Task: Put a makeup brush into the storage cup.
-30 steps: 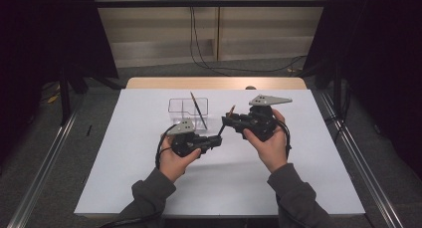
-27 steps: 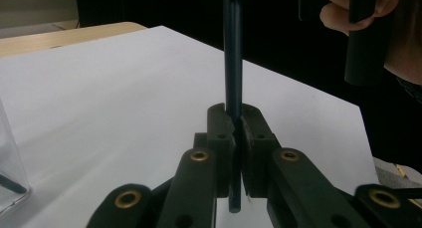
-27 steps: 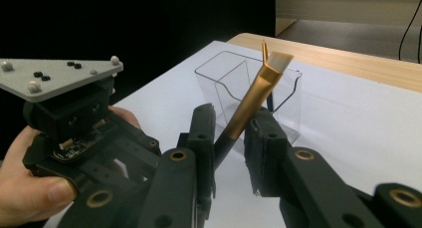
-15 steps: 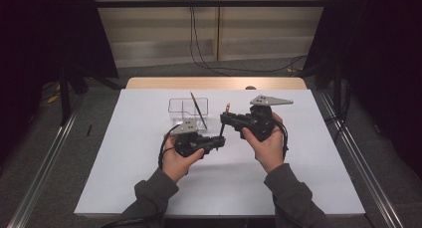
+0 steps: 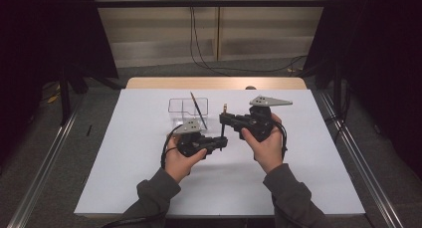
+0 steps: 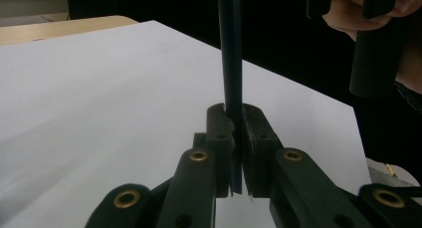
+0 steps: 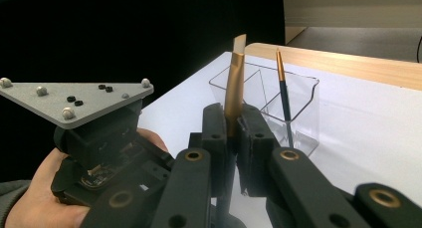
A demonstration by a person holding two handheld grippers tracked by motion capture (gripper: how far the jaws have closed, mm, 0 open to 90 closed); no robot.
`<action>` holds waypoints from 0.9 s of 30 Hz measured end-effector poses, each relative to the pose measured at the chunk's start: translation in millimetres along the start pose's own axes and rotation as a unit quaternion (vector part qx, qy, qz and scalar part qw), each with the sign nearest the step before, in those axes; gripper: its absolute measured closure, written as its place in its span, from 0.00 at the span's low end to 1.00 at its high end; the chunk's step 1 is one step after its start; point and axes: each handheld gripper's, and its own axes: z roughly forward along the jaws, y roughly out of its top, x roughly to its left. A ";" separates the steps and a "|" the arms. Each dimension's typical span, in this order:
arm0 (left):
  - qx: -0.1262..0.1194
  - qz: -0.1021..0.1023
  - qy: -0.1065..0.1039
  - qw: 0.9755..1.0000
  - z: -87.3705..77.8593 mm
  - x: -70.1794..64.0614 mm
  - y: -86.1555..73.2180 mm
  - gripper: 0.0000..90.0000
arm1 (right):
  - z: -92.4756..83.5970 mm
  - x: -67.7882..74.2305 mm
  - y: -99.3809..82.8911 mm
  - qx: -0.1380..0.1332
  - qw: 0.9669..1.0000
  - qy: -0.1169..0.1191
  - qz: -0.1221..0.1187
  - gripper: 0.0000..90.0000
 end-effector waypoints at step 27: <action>-0.004 -0.022 -0.008 1.000 0.7 -0.4 -0.8 0.94 | -0.2 2.1 -2.5 -0.007 1.000 0.007 -0.005 0.93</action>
